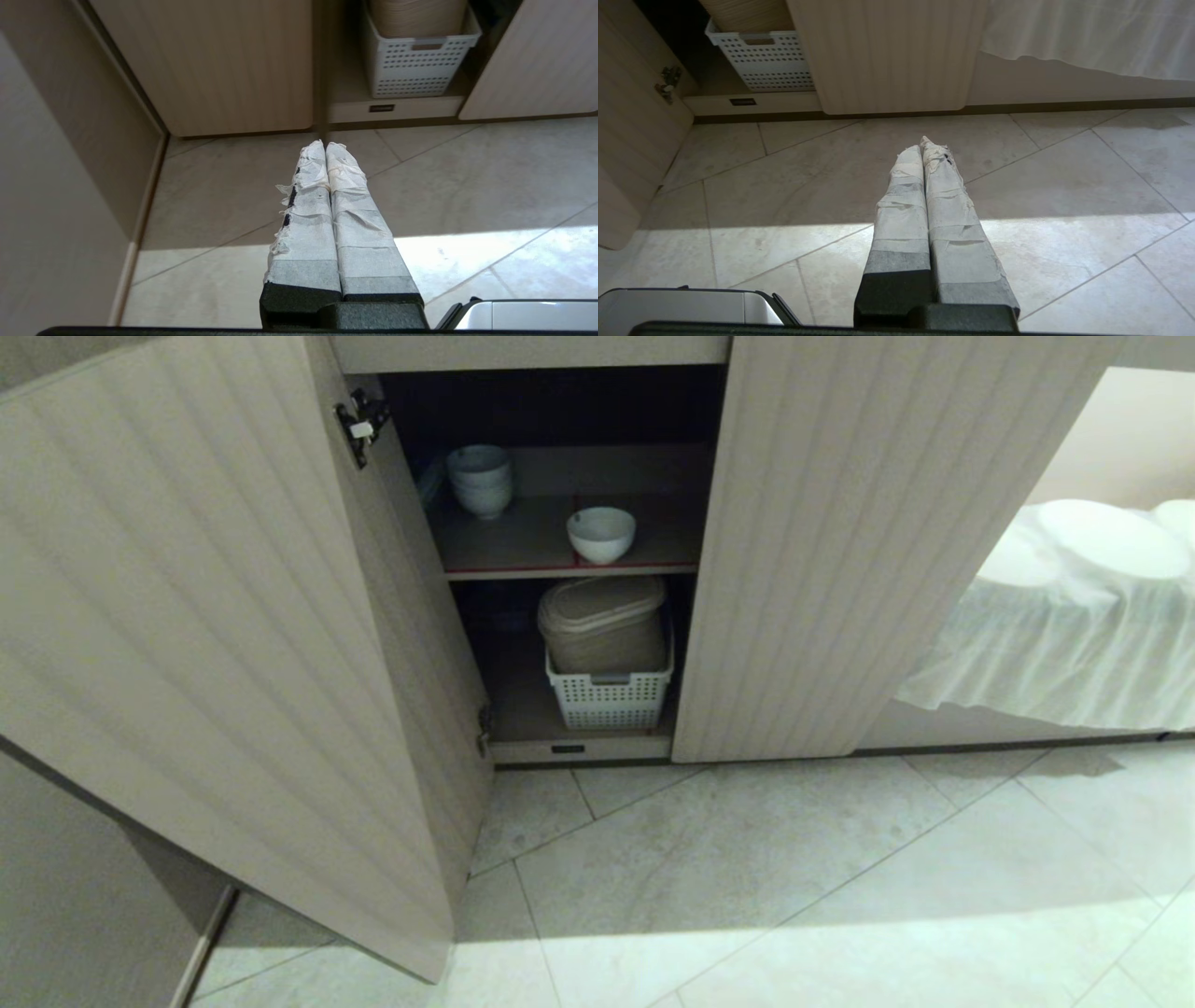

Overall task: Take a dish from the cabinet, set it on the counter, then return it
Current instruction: Close the cabinet door

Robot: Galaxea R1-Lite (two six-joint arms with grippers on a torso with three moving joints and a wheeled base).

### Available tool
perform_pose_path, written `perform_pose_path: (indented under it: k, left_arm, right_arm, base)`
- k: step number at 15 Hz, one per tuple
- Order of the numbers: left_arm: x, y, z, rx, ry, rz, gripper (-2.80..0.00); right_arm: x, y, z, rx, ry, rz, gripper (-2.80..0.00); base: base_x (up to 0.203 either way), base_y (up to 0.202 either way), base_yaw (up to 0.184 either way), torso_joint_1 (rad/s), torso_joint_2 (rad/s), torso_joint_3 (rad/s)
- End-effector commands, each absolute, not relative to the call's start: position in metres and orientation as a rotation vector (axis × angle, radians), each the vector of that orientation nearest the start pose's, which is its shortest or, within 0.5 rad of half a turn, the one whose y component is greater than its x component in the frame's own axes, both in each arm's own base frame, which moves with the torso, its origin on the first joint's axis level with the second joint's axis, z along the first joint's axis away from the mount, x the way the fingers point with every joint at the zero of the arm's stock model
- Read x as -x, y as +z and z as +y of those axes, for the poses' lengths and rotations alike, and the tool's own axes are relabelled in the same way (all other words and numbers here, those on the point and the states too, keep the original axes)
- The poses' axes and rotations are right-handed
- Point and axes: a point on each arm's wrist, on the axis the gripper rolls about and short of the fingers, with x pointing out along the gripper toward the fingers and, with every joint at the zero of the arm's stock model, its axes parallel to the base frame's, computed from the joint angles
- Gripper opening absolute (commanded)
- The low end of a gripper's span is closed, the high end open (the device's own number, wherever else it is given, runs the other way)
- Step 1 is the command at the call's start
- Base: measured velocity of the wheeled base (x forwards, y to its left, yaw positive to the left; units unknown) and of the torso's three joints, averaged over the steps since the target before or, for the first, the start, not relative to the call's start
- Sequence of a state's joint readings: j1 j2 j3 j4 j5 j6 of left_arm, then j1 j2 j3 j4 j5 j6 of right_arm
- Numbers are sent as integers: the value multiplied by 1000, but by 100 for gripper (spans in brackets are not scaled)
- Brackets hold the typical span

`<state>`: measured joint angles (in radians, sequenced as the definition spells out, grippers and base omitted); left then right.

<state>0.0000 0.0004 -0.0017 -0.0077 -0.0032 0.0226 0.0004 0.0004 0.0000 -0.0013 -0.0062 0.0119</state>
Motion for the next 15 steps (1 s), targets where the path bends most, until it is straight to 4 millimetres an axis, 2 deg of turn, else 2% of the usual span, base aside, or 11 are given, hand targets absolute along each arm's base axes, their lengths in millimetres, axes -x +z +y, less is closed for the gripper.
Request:
perform_pose_path:
  k: [1, 3, 15]
  left_arm:
    - [23, 77, 0, -23, -3, -9, -280]
    - [23, 77, 0, -25, -3, -9, -280]
    - [23, 77, 0, -23, -3, -9, -280]
  right_arm:
    - [23, 76, 0, -12, -5, -2, -280]
    - [23, 76, 0, -12, -5, -1, -280]
    - [23, 76, 0, -14, -6, -2, -280]
  base:
    - [0, 194, -1, 0, 2, 2]
    - [0, 148, -1, 3, 2, 4]
    - [0, 0, 0, 0, 0, 0]
